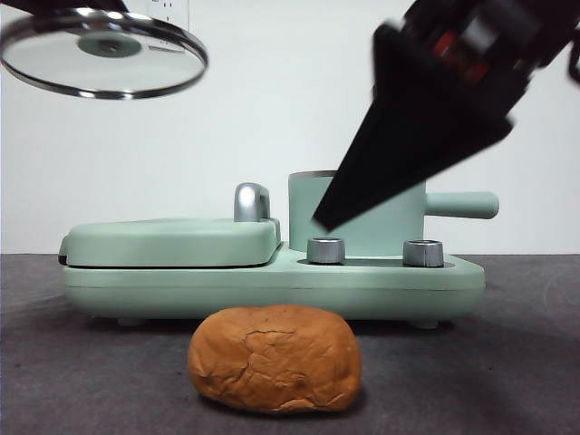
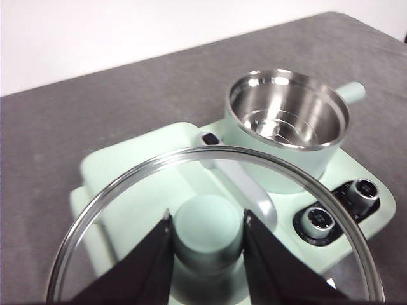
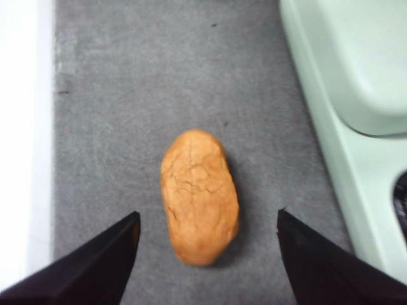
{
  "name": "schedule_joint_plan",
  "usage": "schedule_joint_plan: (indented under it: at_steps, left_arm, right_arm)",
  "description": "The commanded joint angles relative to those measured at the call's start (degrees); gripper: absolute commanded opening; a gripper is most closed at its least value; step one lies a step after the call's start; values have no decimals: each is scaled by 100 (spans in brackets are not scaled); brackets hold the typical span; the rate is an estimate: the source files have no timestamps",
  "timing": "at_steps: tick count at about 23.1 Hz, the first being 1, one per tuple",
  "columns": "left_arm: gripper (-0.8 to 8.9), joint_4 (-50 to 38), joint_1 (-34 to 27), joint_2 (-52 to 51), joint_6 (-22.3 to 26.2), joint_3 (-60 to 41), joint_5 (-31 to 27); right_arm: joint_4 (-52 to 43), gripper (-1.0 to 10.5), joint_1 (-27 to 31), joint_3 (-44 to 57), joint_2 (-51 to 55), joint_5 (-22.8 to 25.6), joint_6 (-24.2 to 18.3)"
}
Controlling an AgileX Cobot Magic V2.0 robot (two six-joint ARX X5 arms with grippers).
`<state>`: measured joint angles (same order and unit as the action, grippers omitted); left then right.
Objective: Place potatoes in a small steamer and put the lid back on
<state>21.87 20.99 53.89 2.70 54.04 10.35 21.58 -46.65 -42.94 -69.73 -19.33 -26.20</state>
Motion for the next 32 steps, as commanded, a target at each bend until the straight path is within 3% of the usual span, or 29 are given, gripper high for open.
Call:
schedule_joint_plan:
  at_steps: [1,14,17,22,26,32]
  left_arm:
    - [9,-146,-70,-96,-39,92,-7]
    - [9,-48,-197,-170,26,92,-7]
    - [9,-44,-197,-170,28,92,-7]
    - [9,-44,-197,-168,28,92,-7]
    - [9,-46,-197,-170,28,92,-4]
    - [8,-46,-197,-170,28,90,-4]
  right_arm:
    - [-157,375,-140,-92,-389,-17,-39]
    - [-743,409,-236,-92,-1580,35,35]
    - [-723,285,-236,-92,-1650,37,339]
    - [-507,221,-234,-114,-1591,140,863]
    - [490,222,-212,-518,-1191,249,1493]
    - [3023,222,-35,-2258,-769,1351,2559]
